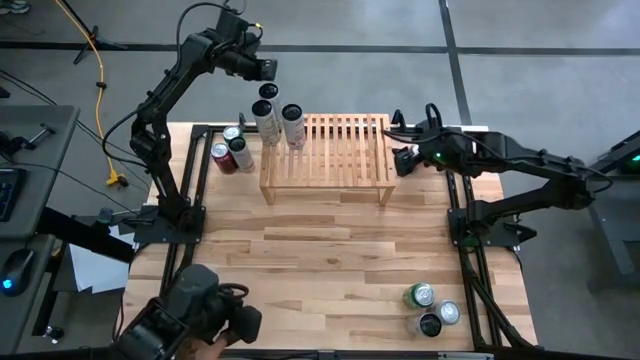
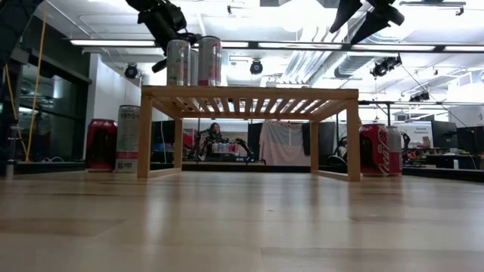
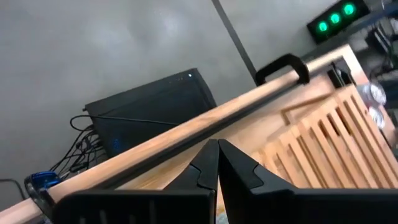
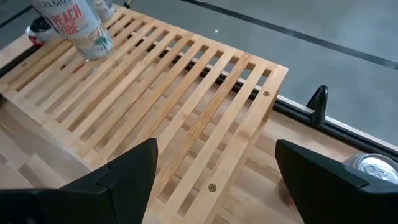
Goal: Place canned beverage on shelf
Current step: Adjust the soda cans on the shelf
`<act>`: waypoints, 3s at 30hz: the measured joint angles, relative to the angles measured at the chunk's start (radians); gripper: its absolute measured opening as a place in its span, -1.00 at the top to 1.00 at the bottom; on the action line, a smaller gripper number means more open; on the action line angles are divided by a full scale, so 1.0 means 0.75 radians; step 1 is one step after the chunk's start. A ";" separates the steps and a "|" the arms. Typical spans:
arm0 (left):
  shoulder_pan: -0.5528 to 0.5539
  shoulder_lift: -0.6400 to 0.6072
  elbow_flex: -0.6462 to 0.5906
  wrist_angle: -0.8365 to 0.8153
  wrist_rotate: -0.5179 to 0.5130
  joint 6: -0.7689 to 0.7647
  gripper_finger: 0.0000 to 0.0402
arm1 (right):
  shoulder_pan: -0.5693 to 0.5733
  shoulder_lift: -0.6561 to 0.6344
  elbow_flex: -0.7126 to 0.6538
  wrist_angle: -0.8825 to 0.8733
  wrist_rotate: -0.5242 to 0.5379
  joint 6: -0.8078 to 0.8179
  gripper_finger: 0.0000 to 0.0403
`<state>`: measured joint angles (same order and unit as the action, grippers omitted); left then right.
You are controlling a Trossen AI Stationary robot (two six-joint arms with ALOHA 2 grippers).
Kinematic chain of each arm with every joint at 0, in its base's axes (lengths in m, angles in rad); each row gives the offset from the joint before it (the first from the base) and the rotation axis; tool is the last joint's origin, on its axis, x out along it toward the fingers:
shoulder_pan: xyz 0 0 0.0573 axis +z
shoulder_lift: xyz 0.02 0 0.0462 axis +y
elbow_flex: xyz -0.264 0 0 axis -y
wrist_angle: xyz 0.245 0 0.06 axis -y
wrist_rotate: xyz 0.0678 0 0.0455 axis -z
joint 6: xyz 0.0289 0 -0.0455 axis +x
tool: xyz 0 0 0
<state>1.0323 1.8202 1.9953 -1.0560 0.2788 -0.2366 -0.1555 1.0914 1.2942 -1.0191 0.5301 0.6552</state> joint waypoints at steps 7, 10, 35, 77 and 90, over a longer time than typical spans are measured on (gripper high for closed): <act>-0.008 0.000 0.000 0.002 0.056 0.025 1.00 | 0.000 0.013 0.000 0.001 0.001 0.000 -0.55; -0.007 0.000 0.000 -0.015 0.056 0.033 1.00 | 0.000 0.011 0.000 0.001 0.001 0.000 -0.55; -0.008 -0.008 0.004 0.059 0.065 0.058 1.00 | 0.000 0.010 0.000 0.001 0.001 0.030 -0.55; -0.018 -0.009 -0.006 -0.081 0.289 0.158 1.00 | 0.000 0.010 -0.001 0.001 -0.020 0.060 -0.55; -0.018 -0.079 -0.006 -0.040 0.208 0.149 1.00 | 0.000 0.010 0.000 0.001 -0.023 0.059 -0.55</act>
<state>1.0191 1.7606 1.9911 -1.0857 0.4351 -0.1246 -0.1555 1.0988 1.2938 -1.0187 0.5125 0.6998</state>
